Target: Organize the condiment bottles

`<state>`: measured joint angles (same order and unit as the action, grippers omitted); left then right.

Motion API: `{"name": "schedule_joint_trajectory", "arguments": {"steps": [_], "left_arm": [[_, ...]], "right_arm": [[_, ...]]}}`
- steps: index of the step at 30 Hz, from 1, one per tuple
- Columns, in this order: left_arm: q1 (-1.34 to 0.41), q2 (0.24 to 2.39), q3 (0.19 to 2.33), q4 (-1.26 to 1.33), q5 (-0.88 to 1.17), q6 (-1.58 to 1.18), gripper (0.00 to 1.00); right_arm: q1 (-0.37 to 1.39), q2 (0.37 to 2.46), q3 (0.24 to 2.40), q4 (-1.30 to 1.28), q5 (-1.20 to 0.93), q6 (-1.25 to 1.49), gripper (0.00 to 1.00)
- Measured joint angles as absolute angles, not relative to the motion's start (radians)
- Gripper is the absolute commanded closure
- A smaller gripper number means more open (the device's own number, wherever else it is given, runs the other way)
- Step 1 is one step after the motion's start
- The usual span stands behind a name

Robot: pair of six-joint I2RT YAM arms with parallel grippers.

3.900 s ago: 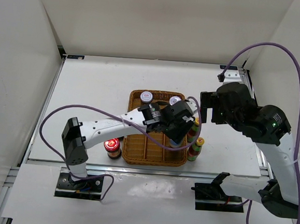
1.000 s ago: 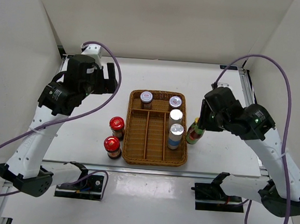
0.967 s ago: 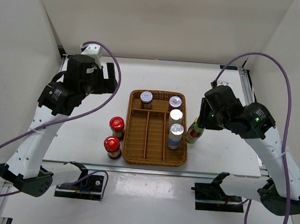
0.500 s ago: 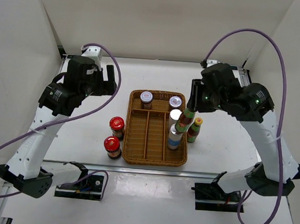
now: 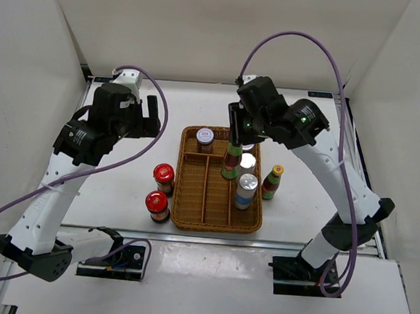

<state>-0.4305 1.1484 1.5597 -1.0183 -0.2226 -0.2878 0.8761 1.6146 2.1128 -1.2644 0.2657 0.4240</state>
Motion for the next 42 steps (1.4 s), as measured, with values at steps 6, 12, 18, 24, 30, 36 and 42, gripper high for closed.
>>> {"name": "schedule_joint_trajectory", "arguments": {"steps": [6,12,18,24,30,36,42], "left_arm": [[-0.428,1.147,1.533,-1.019,-0.239,-0.27,0.01],[-0.428,1.147,1.513,-1.017,-0.268,-0.252,0.01],[-0.428,1.155,1.493,-1.018,-0.289,-0.244,0.01],[-0.428,1.164,1.48,-1.02,-0.299,-0.239,0.01],[-0.428,1.166,1.473,-1.02,-0.3,-0.229,0.01],[-0.428,1.164,1.464,-1.02,-0.301,-0.225,0.01],[-0.428,1.149,1.452,-1.019,-0.3,-0.229,0.01]], "right_arm": [[0.892,1.665,2.076,-1.207,0.26,0.406,1.0],[0.892,1.716,2.014,-1.136,0.259,0.392,1.0],[0.892,1.723,1.894,-1.027,0.262,0.369,1.0],[0.883,1.732,1.734,-0.906,0.255,0.363,1.0],[0.859,1.747,1.68,-0.823,0.258,0.367,0.49],[0.857,1.742,1.678,-0.802,0.262,0.377,0.0],[0.857,1.672,1.794,-0.888,0.308,0.373,0.0]]}}
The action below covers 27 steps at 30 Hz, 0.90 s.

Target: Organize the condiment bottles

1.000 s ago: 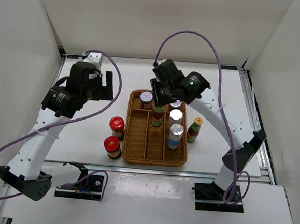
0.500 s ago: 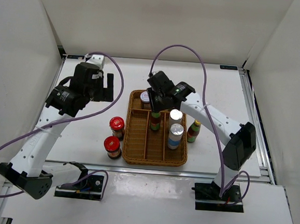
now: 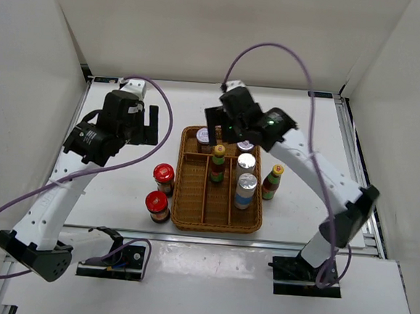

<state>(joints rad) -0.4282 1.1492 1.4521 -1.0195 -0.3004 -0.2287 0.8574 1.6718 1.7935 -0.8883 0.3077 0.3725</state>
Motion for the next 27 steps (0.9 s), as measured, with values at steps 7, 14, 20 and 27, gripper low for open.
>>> {"name": "schedule_joint_trajectory", "arguments": {"steps": [7,14,20,27], "left_arm": [[-0.428,1.128,1.43,-1.018,-0.3,-0.245,0.01],[-0.428,1.133,1.399,-1.022,-0.291,-0.275,0.01],[-0.428,1.143,1.398,-1.021,-0.265,-0.289,0.01],[-0.428,1.143,1.398,-1.021,-0.254,-0.29,0.01]], "right_arm": [[0.769,1.349,1.778,-0.975,0.407,0.377,0.0],[0.669,1.161,1.381,-0.999,0.424,0.444,0.0],[0.67,1.179,1.214,-0.999,0.444,0.506,0.03],[0.665,1.166,1.197,-0.965,0.503,0.551,0.13]]}}
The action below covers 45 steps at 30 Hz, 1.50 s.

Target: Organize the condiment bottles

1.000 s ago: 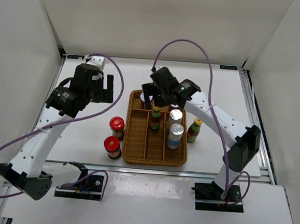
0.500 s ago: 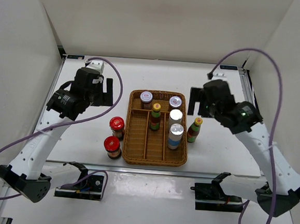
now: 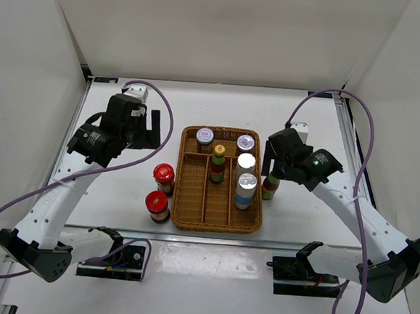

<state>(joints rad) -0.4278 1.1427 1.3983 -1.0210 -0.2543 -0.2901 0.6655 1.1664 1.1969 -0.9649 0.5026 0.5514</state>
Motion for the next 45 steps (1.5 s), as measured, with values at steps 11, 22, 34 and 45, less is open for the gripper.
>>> {"name": "schedule_joint_trajectory", "arguments": {"steps": [11,22,34,45], "left_arm": [[-0.424,1.143,1.393,-1.021,-0.253,-0.289,0.01],[-0.421,1.147,1.388,-1.021,-0.254,-0.288,0.01],[-0.421,1.149,1.382,-1.021,-0.254,-0.286,0.01],[-0.421,1.149,1.37,-1.021,-0.253,-0.287,0.01]], "right_arm": [[0.635,1.209,1.131,-0.906,0.498,0.578,0.36],[0.628,1.219,1.131,-0.89,0.492,0.594,0.81],[0.625,1.224,1.39,-1.082,0.538,0.525,1.0],[0.725,1.224,1.813,-1.131,0.376,0.41,1.0]]}}
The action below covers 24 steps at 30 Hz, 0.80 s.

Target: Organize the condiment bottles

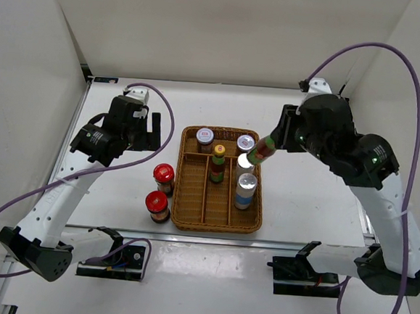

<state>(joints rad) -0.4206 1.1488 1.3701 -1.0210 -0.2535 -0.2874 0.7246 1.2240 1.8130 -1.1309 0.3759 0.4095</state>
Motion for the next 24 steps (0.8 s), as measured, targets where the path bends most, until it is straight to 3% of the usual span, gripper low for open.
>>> {"name": "schedule_joint_trajectory", "arguments": {"steps": [9,24], "left_arm": [[-0.421,1.15,1.37,-1.021,-0.253,-0.289,0.01],[-0.421,1.158,1.364,-1.019,-0.253,-0.29,0.01]], "right_arm": [[0.963,1.335,1.906,-1.157,0.27,0.392,1.0],[1.098,1.377,1.503,-0.938,0.316,0.436,1.0]]}}
